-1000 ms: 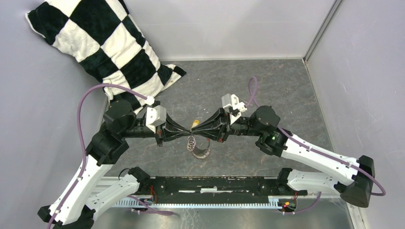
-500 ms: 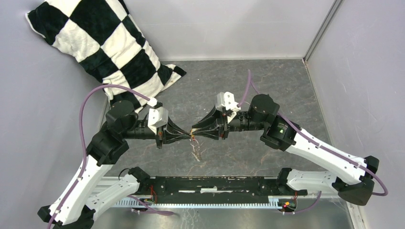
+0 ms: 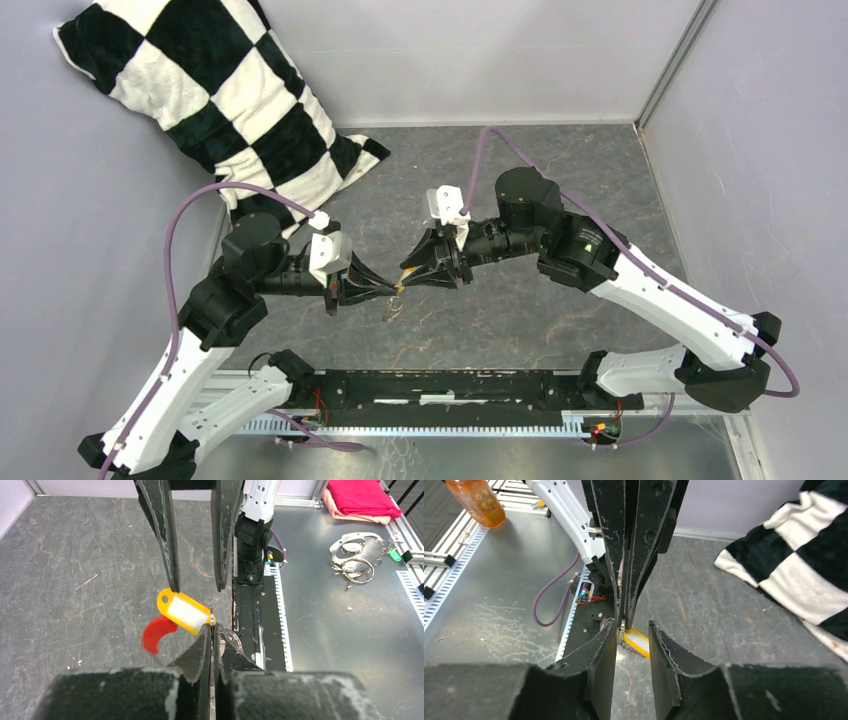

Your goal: Put the keys on the keyring

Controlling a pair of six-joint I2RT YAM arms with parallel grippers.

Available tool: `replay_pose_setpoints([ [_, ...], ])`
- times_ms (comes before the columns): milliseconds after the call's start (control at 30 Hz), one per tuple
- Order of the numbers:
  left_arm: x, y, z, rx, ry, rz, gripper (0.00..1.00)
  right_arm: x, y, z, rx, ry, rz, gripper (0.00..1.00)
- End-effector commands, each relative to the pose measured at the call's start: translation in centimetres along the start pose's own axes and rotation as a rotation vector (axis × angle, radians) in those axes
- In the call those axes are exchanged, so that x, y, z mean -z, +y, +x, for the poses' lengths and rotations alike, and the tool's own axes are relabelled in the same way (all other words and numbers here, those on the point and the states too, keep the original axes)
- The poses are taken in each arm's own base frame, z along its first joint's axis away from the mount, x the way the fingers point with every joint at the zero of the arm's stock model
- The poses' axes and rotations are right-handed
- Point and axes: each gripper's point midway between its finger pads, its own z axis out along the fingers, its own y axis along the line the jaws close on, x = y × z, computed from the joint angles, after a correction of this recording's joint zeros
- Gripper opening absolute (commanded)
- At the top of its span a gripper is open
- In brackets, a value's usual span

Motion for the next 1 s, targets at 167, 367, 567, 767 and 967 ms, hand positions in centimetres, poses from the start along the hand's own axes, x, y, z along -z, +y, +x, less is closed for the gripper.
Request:
replay_pose_setpoints([
  [167,-0.2,-0.1,0.1,-0.049,0.001,0.027,0.02,-0.7,0.3,1.2,-0.060,0.029,-0.041,0.33],
  [367,-0.3,0.1,0.2,-0.056,0.003,0.025,0.02,-1.2,-0.1,2.3,-0.097,0.053,-0.030,0.31],
  [567,-0.6,0.5,0.4,-0.054,0.009,0.024,0.02,-1.4,-0.7,3.5,-0.124,0.099,0.002,0.30],
  [767,-0.6,0.7,0.3,-0.054,0.011,0.011,0.02,-1.6,-1.1,4.3,-0.143,0.121,0.023,0.16],
  [967,-0.5,0.7,0.6,-0.046,0.015,0.005,0.02,-1.4,-1.4,3.2,-0.114,0.038,0.060,0.01],
])
